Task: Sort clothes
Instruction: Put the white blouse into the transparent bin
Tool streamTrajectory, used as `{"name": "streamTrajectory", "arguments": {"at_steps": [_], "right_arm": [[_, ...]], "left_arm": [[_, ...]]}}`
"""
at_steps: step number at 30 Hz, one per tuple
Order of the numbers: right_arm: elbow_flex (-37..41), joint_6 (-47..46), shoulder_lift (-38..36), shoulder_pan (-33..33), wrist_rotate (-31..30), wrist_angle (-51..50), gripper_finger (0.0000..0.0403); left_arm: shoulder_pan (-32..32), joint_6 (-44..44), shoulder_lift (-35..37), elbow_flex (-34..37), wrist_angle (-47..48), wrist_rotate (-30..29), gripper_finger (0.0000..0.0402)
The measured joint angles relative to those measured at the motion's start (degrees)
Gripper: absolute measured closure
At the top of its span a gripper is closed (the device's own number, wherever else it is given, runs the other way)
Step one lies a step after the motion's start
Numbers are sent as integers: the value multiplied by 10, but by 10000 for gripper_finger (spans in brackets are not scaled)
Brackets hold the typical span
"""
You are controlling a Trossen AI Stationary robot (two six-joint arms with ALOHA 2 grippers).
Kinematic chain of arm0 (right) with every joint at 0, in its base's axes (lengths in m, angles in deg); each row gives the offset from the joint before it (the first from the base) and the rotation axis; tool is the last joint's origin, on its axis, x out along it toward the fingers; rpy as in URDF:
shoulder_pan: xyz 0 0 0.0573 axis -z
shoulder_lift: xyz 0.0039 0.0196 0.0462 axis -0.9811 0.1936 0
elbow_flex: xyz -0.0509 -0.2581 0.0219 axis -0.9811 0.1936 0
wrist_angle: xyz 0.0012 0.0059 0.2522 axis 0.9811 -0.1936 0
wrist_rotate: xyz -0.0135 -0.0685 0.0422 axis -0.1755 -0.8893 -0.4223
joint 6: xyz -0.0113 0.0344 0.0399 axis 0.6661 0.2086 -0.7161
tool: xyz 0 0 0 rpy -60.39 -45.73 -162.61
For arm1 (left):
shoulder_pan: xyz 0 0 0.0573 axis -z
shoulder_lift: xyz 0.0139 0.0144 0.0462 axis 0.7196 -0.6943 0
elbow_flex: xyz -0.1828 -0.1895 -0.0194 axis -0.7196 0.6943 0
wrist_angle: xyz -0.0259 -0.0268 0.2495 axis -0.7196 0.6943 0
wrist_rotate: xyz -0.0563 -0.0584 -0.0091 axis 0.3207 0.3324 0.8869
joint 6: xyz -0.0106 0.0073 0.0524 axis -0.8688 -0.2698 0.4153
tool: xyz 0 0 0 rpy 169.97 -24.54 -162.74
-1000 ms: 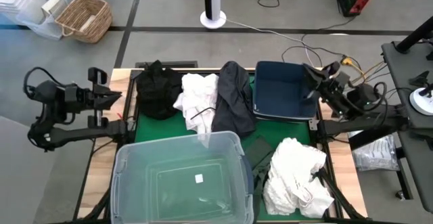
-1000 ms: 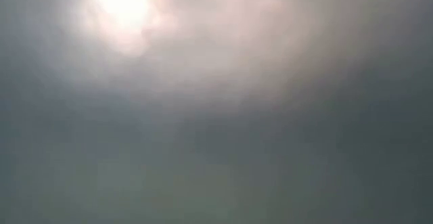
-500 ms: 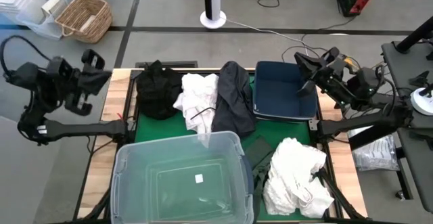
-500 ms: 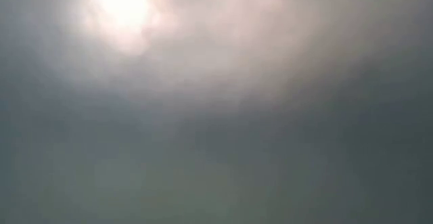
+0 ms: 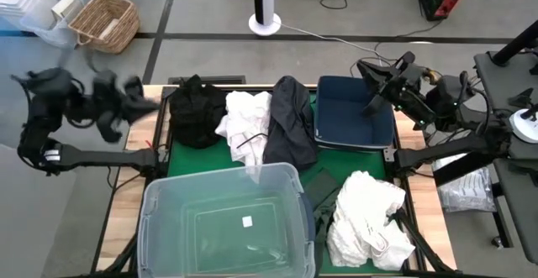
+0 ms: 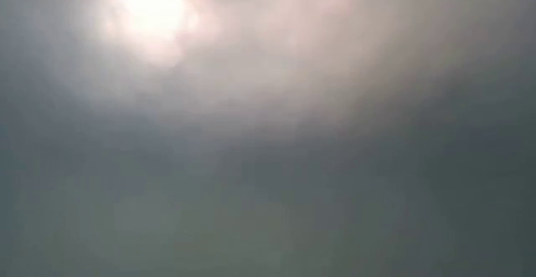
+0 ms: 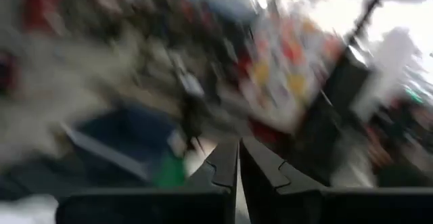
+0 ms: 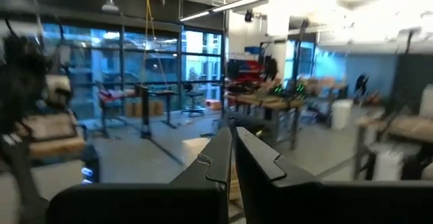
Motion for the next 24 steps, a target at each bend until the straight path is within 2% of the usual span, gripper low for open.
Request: {"name": "streamTrajectory", "arguments": {"at_steps": [3,6,10,14,24], "right_arm": [[0,-57,7,0,1,0,390],[0,-28,15,0,-1,0,390],[0,1,23,0,0,0,390],[0,3,26,0,-1,0,390],[0,12,26,0,-2,0,390]], "left_arm": [[0,-49,-17,-2,69,89,401],[0,-59,-35,-1,127,173,401],[1,-52,-56,-11,211,226,401],[5,-29,-68,-37,271,254,401],[54,-35,-146,-140,274,269,401]]}}
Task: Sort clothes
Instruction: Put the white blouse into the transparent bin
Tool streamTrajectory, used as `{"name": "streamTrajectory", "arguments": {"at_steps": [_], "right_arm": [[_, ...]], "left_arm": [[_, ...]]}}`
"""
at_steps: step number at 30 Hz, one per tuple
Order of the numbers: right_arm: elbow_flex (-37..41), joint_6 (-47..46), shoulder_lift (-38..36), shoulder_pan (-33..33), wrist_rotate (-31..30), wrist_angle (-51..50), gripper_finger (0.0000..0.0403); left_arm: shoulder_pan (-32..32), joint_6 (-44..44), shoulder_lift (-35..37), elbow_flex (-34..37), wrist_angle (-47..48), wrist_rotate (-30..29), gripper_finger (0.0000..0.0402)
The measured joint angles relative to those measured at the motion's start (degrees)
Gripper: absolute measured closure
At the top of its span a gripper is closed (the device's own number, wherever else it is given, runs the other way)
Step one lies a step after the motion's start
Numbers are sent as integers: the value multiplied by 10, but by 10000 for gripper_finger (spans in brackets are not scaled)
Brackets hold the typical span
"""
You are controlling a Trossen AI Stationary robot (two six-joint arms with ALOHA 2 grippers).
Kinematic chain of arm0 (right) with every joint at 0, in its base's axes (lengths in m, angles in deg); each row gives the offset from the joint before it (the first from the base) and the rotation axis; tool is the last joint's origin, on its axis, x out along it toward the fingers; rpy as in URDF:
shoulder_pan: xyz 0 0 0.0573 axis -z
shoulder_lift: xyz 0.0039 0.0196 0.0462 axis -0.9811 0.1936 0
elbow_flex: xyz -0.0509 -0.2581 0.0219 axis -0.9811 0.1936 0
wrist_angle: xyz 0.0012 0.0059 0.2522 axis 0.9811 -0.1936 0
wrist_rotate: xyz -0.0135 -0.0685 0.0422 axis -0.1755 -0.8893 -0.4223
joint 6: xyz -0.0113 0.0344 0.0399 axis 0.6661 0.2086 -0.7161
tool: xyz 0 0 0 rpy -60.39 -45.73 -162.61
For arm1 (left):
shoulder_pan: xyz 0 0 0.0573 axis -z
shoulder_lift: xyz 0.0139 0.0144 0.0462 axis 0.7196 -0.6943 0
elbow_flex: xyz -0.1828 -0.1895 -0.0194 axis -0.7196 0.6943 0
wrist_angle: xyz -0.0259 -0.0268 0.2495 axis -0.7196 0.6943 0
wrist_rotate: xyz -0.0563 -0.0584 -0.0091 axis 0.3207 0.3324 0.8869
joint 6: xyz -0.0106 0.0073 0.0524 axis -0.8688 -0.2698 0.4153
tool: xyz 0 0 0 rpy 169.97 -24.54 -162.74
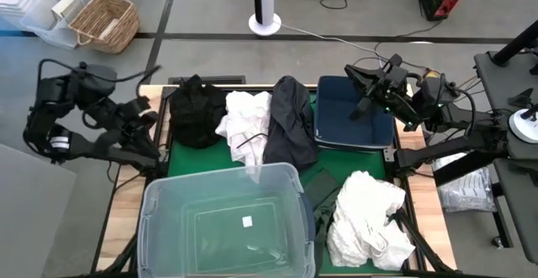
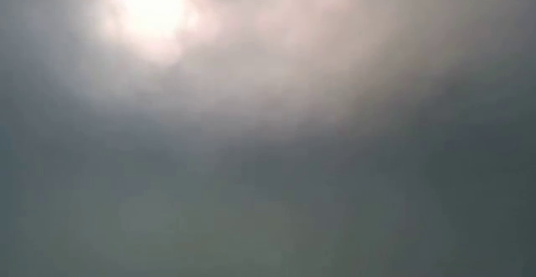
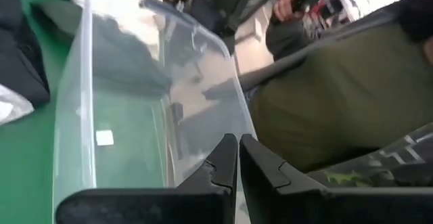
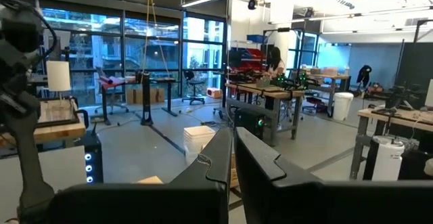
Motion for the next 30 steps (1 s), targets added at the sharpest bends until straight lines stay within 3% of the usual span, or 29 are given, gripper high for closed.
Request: {"name": "streamTrajectory", "arguments": {"at_steps": [4,14,22,30], "right_arm": [[0,0,0,0,0,0,390],[0,2,0,0,0,0,390],[0,8,0,0,0,0,390],[0,7,0,0,0,0,390]], "left_arm": [[49,21,-17,6,32,-34,401],[170,47,-36,54,38,-244,401],[254,6,-51,117,33,-227,401],[304,-24,-62,162,36,-247,401]]}}
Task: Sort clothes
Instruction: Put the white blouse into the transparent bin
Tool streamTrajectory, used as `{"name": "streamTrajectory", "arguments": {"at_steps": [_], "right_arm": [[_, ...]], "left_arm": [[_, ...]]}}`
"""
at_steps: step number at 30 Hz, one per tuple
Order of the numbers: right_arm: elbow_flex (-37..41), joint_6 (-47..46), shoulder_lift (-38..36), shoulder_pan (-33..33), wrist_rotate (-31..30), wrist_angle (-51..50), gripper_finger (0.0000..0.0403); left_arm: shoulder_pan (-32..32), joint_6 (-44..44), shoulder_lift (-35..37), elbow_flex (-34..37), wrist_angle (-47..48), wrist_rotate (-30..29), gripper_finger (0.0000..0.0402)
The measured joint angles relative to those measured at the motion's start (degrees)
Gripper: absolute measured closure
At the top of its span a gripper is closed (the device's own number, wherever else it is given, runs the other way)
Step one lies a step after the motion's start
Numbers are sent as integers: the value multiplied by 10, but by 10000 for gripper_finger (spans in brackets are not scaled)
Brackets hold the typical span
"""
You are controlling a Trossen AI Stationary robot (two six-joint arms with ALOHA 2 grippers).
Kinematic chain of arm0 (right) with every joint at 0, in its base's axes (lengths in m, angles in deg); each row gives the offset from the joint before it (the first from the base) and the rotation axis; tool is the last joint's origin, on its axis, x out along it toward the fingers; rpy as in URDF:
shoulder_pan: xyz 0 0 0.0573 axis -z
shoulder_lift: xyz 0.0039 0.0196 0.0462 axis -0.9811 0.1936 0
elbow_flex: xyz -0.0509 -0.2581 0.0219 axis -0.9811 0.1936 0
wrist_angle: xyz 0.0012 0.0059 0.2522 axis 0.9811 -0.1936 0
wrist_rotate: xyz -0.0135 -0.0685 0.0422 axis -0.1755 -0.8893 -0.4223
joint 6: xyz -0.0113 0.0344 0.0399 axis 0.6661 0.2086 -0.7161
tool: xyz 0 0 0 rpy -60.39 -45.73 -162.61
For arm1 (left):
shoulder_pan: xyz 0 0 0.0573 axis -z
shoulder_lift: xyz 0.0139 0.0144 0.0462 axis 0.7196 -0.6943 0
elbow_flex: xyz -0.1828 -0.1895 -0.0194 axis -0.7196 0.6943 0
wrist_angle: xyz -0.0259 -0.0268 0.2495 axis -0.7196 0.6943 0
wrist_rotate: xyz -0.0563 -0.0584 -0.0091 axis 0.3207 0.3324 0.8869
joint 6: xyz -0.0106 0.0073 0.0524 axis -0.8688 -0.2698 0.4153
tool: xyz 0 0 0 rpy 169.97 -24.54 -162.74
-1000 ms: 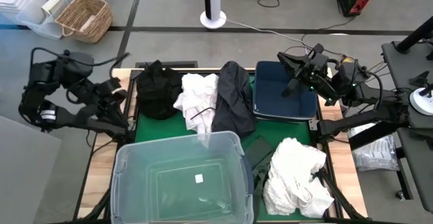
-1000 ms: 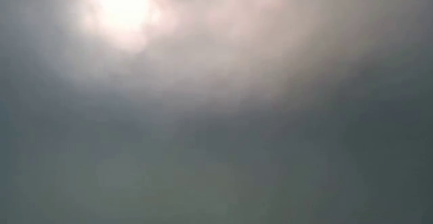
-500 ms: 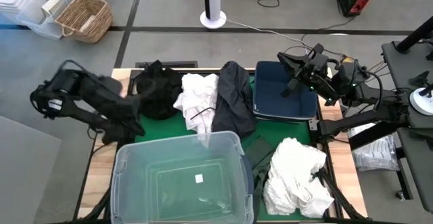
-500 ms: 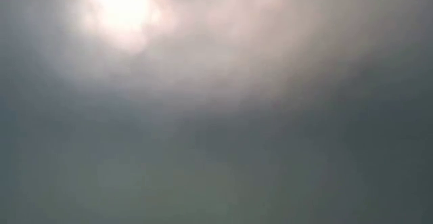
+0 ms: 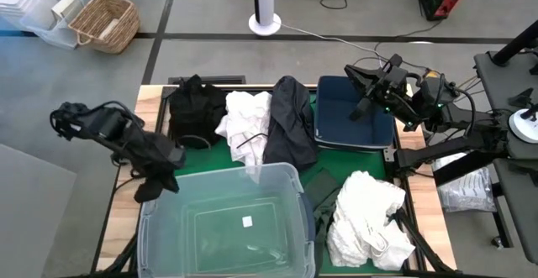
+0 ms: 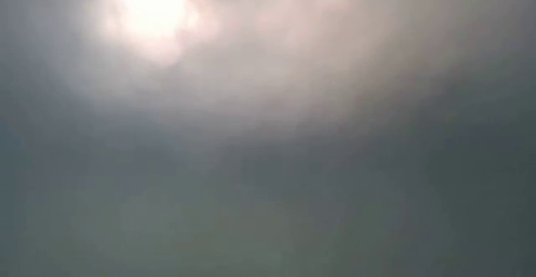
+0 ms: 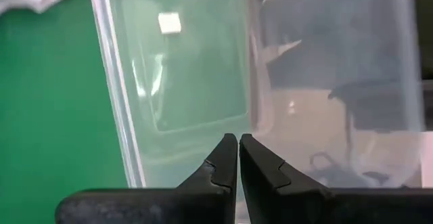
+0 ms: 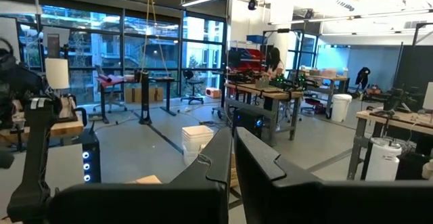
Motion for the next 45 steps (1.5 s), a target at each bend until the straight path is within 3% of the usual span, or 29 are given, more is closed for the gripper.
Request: {"name": "streamTrajectory", "arguments": {"at_steps": [9,30,36,39,42,45], "right_arm": [[0,-1,0,0,0,0,390],[0,-3,0,0,0,0,390],[0,-28,-2,0,-1,0,390],[-22,-75,-3,0,-39,-37,390],[-78,-108,8,0,-51,-132,390],[-152,-136,35,0,-50,-237,390]], "left_arm": [[11,-1,-12,26,44,-82,401],[10,-3,-10,-16,117,-205,401],[10,0,-14,-99,116,-201,401],[10,-1,-14,-169,114,-205,401],[10,3,-14,-239,111,-260,401],[10,26,-17,-297,109,-353,401]]}}
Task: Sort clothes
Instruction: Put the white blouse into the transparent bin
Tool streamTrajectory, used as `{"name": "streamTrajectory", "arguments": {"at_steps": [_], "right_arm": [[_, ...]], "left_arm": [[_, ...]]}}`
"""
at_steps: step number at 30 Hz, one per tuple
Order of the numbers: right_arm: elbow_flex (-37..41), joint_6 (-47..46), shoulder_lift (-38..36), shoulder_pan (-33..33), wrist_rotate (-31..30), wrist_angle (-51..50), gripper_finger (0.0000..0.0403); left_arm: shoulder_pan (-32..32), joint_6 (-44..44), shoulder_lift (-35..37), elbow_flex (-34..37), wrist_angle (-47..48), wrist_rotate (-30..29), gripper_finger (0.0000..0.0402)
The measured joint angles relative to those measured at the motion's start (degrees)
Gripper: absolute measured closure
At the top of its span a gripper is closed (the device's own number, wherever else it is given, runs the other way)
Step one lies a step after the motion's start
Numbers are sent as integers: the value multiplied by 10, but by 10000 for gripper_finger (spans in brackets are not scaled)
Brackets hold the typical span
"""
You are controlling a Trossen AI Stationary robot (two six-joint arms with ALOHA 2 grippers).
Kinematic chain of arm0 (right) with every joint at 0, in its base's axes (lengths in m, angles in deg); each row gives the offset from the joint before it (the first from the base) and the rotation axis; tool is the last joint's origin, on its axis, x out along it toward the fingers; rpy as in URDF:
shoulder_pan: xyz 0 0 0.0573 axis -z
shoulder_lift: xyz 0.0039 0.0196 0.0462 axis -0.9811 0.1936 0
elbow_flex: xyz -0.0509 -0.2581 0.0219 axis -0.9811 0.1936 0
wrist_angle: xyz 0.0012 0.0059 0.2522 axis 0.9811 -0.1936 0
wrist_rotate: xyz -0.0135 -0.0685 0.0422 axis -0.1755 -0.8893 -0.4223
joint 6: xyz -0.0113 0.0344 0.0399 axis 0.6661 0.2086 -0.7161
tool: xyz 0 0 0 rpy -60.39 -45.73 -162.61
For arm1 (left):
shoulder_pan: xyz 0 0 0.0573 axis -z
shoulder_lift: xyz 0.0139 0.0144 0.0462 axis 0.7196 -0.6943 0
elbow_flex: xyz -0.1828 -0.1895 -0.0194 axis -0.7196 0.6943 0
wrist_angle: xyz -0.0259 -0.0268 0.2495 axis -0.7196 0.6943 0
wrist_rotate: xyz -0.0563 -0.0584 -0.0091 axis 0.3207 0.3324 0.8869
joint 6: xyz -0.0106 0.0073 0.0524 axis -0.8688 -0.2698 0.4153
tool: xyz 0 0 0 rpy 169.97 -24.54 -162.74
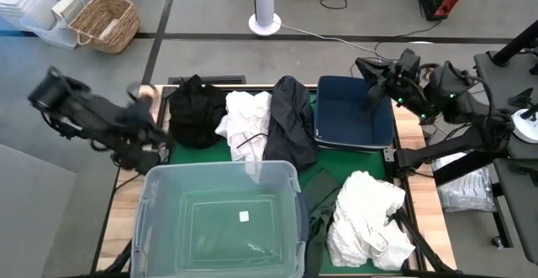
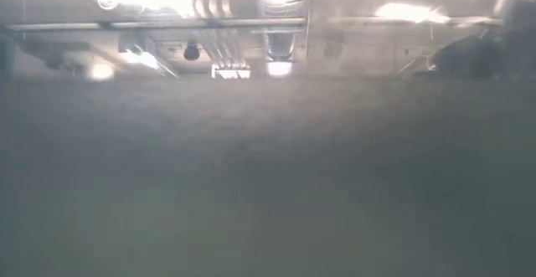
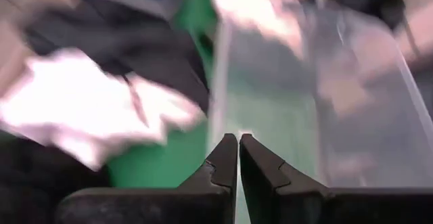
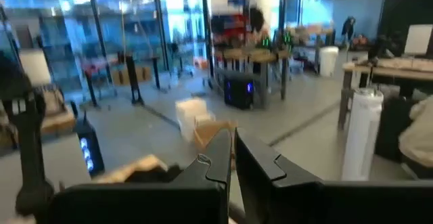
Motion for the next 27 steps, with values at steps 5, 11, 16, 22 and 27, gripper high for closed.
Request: {"name": "streamTrajectory", "arguments": {"at_steps": [5,11,16,22,27], "right_arm": [[-145,-88,70,1,5,-231,390],[-285,-211,162,7,153,-504,390],[-318,-226,206,6,277,-638,390],[-272,-207,195,6,351,-631,390],[-205,-241,159,6,351,-634,390]], "left_arm": [[0,86,-13,-53,-7,-133,401],[-1,158,-24,-62,-40,-218,401],[-1,198,-24,-53,-64,-222,401],[-1,205,-20,-52,-64,-222,401],[-1,205,-17,-52,-64,-222,401]]}}
